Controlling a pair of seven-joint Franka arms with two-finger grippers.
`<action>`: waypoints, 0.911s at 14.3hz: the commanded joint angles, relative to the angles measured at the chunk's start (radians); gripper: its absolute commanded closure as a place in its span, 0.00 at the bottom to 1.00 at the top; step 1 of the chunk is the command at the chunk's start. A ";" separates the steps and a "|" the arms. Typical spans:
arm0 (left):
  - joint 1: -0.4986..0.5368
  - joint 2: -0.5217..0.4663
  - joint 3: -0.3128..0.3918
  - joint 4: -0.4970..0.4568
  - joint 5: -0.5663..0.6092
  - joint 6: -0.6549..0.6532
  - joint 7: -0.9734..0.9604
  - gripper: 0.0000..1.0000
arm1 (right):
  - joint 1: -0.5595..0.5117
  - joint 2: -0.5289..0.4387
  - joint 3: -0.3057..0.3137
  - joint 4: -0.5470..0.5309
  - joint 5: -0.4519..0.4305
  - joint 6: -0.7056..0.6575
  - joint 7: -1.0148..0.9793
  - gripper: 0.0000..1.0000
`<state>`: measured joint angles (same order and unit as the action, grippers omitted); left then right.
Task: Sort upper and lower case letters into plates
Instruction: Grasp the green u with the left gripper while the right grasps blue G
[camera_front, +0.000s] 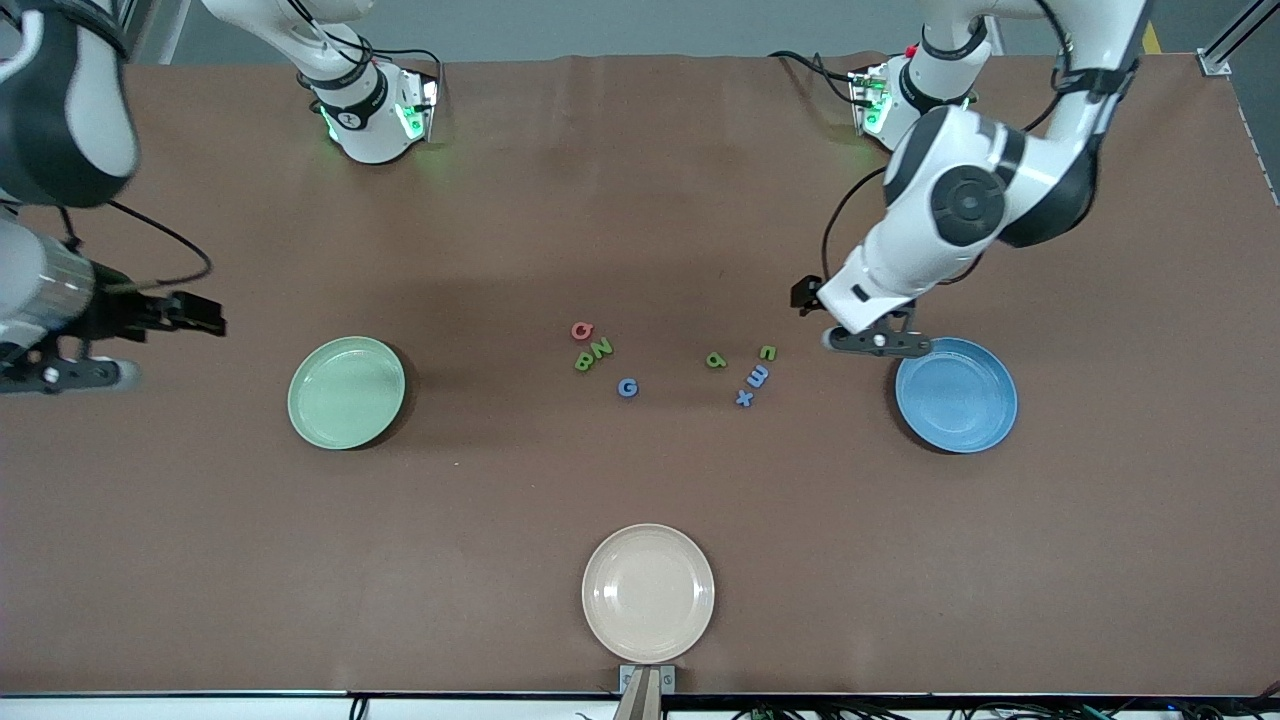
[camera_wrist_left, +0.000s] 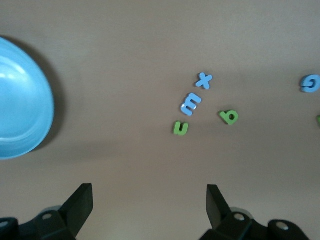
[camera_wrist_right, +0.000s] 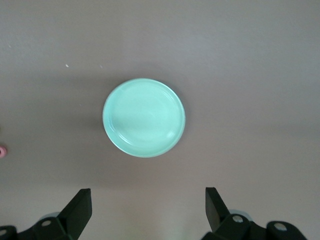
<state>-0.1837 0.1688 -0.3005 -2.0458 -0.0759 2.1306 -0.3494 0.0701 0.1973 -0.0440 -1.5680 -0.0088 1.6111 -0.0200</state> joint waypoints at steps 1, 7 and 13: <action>-0.043 0.057 -0.002 -0.056 0.038 0.136 -0.075 0.00 | 0.107 0.011 0.001 -0.017 0.004 0.038 0.200 0.00; -0.092 0.164 -0.002 -0.120 0.128 0.302 -0.108 0.00 | 0.328 0.135 0.001 -0.020 0.096 0.211 0.608 0.00; -0.096 0.241 -0.002 -0.154 0.187 0.445 -0.108 0.09 | 0.523 0.281 0.001 -0.087 0.098 0.533 0.868 0.00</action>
<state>-0.2764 0.3961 -0.3023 -2.1933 0.0509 2.5531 -0.4389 0.5428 0.4542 -0.0315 -1.6249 0.0781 2.0750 0.7833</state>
